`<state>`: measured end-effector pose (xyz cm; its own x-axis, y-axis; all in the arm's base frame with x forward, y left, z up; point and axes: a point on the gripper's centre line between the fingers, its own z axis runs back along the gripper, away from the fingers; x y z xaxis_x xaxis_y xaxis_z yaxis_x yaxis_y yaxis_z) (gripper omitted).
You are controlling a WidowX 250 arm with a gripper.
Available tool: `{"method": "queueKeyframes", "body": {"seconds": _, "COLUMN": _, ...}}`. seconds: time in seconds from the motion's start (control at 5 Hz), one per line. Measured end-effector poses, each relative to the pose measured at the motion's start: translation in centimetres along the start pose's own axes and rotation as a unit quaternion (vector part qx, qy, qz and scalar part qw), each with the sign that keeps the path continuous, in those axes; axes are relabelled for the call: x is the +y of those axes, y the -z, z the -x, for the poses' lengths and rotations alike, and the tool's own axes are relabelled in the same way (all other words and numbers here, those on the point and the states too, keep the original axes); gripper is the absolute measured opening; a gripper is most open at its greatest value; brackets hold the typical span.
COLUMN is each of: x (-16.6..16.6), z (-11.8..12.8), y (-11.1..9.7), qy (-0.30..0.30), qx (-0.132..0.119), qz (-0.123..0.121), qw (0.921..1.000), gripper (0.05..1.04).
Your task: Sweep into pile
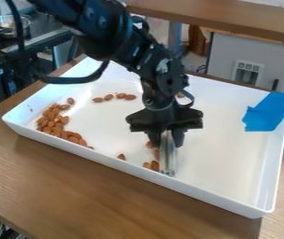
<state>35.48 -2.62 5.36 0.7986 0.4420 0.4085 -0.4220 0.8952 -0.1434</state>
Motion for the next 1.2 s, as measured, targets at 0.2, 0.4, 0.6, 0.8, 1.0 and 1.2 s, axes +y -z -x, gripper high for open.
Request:
{"method": "queueKeyframes", "body": {"seconds": 0.2, "x": 2.4, "z": -1.5, "y": 0.3, "qy": 0.003, "qx": -0.011, "qz": -0.018, "qw": 0.9998, "gripper": 0.384}}
{"method": "queueKeyframes", "body": {"seconds": 0.4, "x": 5.3, "z": -2.7, "y": 0.5, "qy": 0.005, "qx": -0.007, "qz": -0.028, "qw": 0.9996, "gripper": 0.384}}
{"method": "queueKeyframes", "body": {"seconds": 0.6, "x": 7.9, "z": -3.0, "y": 0.3, "qy": 0.012, "qx": 0.017, "qz": -0.04, "qw": 0.999, "gripper": 0.384}}
{"method": "queueKeyframes", "body": {"seconds": 0.8, "x": 10.7, "z": -3.2, "y": -0.1, "qy": 0.012, "qx": 0.027, "qz": -0.053, "qw": 0.9981, "gripper": 0.384}}
{"method": "queueKeyframes", "body": {"seconds": 1.0, "x": 13.0, "z": -3.4, "y": -0.4, "qy": 0.0, "qx": 0.032, "qz": -0.058, "qw": 0.9978, "gripper": 0.384}}
{"method": "queueKeyframes", "body": {"seconds": 1.2, "x": 13.0, "z": -3.1, "y": -0.9, "qy": -0.002, "qx": 0.039, "qz": -0.051, "qw": 0.9979, "gripper": 0.384}}
